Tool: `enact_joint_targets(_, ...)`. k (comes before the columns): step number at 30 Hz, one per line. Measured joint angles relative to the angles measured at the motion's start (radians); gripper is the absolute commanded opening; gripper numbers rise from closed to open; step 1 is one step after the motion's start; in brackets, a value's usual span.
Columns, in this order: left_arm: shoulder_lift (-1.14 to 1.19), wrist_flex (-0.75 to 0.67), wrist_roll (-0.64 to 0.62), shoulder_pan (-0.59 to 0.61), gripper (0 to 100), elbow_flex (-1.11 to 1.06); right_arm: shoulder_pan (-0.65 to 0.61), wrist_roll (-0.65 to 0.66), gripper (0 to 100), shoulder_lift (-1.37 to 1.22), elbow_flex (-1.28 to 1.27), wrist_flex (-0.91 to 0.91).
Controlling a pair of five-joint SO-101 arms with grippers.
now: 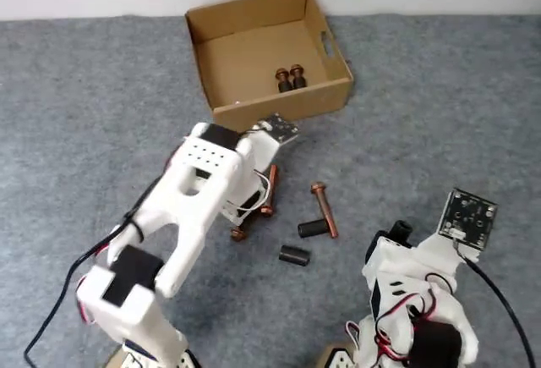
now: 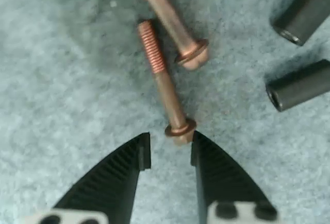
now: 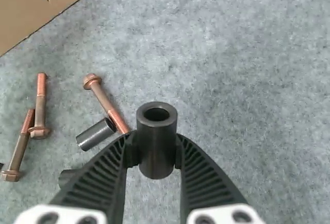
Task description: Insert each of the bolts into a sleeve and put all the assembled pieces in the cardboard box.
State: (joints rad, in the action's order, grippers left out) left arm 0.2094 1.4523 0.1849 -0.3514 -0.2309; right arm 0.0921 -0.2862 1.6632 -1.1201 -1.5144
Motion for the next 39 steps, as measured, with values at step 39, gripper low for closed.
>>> enact_joint_targets(39,0.141,0.1,-0.773,-0.031,0,0.15,0.0,0.0,0.8,0.0,0.0,0.0)
